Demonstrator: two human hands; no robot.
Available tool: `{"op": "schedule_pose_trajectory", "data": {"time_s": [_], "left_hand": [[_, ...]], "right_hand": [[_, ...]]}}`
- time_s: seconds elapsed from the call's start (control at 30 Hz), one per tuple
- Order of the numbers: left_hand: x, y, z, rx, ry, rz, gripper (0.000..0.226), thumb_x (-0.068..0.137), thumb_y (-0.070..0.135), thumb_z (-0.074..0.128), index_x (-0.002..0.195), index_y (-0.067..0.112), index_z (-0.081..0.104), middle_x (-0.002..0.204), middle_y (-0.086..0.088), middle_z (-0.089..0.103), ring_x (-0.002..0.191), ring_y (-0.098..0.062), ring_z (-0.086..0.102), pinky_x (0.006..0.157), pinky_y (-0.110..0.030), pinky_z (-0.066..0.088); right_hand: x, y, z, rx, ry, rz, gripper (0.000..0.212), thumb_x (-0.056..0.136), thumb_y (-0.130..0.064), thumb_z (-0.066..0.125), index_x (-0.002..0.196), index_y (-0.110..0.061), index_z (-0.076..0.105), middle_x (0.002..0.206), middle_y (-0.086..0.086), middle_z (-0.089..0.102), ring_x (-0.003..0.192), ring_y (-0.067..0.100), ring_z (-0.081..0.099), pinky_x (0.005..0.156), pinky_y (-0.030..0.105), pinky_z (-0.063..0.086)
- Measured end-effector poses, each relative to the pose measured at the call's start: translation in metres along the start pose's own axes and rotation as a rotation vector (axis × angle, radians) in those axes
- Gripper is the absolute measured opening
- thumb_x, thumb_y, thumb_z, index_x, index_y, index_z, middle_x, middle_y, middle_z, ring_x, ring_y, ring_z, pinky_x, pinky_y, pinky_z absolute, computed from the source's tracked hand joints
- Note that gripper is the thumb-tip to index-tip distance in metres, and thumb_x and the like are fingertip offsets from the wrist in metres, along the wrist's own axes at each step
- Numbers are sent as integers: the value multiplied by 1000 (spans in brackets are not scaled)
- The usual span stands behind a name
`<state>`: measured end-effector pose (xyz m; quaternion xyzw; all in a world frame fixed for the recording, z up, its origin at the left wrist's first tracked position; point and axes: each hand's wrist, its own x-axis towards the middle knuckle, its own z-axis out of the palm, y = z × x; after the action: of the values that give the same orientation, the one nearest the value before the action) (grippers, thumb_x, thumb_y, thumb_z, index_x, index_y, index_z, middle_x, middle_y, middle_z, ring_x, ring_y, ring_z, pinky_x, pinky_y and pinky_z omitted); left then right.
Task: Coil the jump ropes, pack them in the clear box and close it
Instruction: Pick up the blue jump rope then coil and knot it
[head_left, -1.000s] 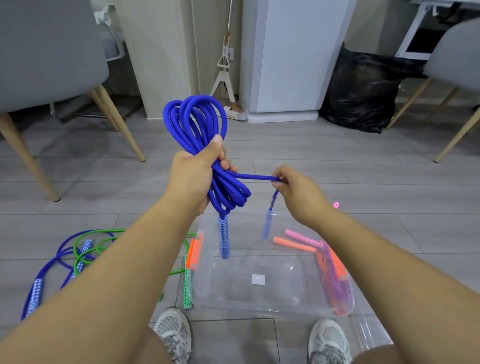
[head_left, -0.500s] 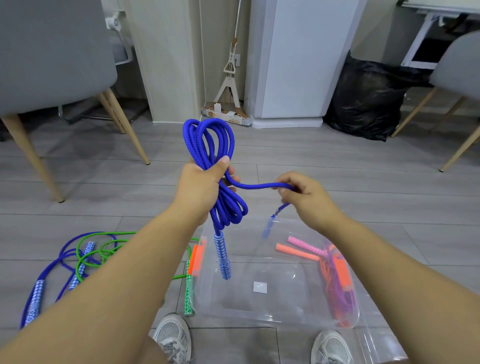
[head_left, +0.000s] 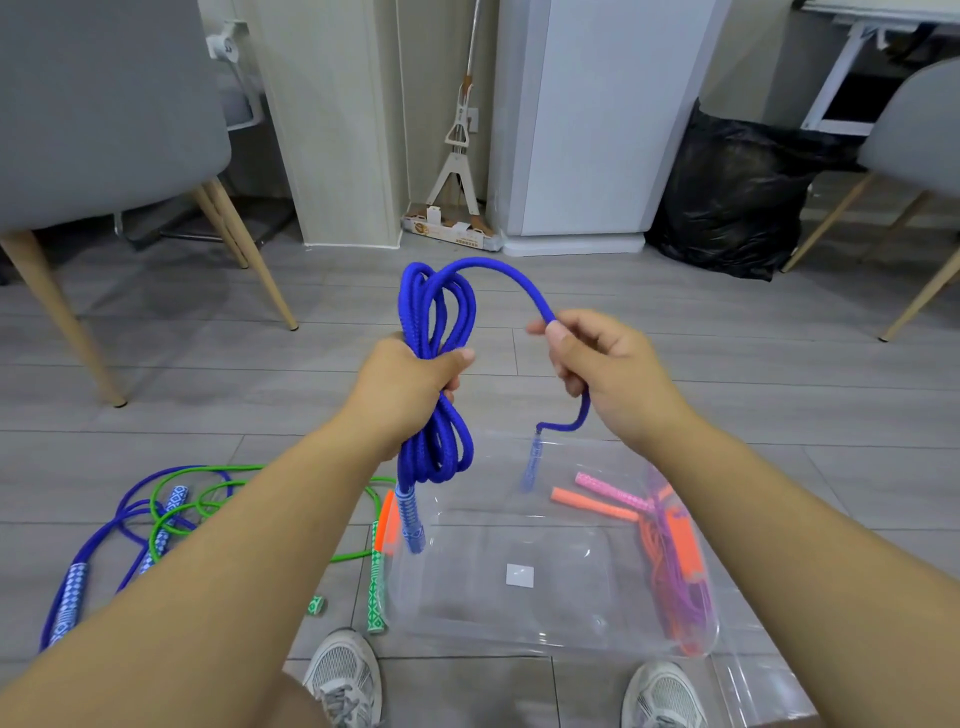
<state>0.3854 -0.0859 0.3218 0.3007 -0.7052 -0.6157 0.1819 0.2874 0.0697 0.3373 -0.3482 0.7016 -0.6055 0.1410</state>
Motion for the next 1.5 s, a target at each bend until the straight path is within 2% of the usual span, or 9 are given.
{"op": "schedule_pose_trajectory", "data": {"time_s": [0.13, 0.33, 0.47, 0.53, 0.73, 0.83, 1.13, 1.33, 1.5], "left_hand": [[-4, -1, 2, 322, -98, -41, 39, 67, 29, 83, 73, 11, 49, 60, -6, 53, 54, -22, 46, 57, -30, 41], [-21, 1, 8, 919, -542, 11, 39, 61, 28, 87, 67, 16, 50, 58, 1, 52, 53, -17, 47, 53, -24, 40], [-36, 7, 9, 907, -741, 132, 34, 64, 20, 83, 61, 18, 49, 54, 5, 51, 50, -13, 47, 51, -23, 43], [-41, 13, 6, 700, -787, 185, 24, 66, 8, 79, 60, 18, 57, 57, 6, 59, 55, -12, 53, 59, -29, 50], [-30, 21, -5, 67, -514, 170, 9, 63, 3, 68, 64, 11, 65, 47, -7, 50, 40, -17, 43, 45, -24, 40], [-10, 14, -12, 18, -243, 93, 23, 62, 12, 75, 71, 0, 57, 42, -4, 45, 39, -19, 39, 49, -27, 37], [8, 8, -14, 80, 278, 101, 29, 76, 28, 74, 78, 10, 51, 67, -8, 53, 57, -22, 48, 57, -33, 43], [4, 6, -7, 413, 303, 174, 27, 88, 39, 61, 90, 16, 47, 70, 0, 49, 57, -16, 46, 49, -27, 33], [0, 1, 0, 651, 14, 140, 35, 89, 47, 53, 77, 17, 43, 64, -2, 47, 55, -19, 42, 49, -30, 29]], "right_hand": [[3, -11, 1, 5, 47, -173, 21, 93, -19, 48, 94, -35, 62, 63, -16, 50, 61, 0, 42, 60, 9, 38], [12, -19, -1, -19, 115, -215, 23, 95, -12, 50, 92, -34, 59, 71, -14, 53, 59, -4, 48, 64, 9, 39], [19, -8, -5, -112, 182, -142, 19, 93, -12, 53, 90, -28, 61, 69, -9, 54, 61, -3, 49, 67, 9, 42], [21, 3, -8, -215, 149, -46, 14, 92, -15, 56, 88, -25, 65, 67, -4, 55, 61, 2, 49, 68, 22, 45], [11, 17, -9, -603, -96, 59, 25, 88, -23, 56, 64, -30, 58, 52, -8, 44, 51, 5, 38, 52, 24, 33], [5, 17, -11, -690, -188, 97, 15, 91, -30, 54, 84, -30, 67, 57, -11, 49, 57, 6, 44, 55, 23, 34], [-7, -4, -5, -623, -409, 159, 20, 86, -35, 54, 73, -32, 69, 84, -8, 68, 81, 15, 58, 76, 32, 47], [-13, -24, -6, -463, -433, 42, 20, 88, -32, 59, 71, -25, 69, 75, 0, 64, 70, 15, 53, 67, 28, 43], [-11, -26, -12, -316, -325, -47, 18, 83, -34, 54, 74, -26, 67, 74, 12, 58, 66, 14, 44, 60, 19, 35]]}}
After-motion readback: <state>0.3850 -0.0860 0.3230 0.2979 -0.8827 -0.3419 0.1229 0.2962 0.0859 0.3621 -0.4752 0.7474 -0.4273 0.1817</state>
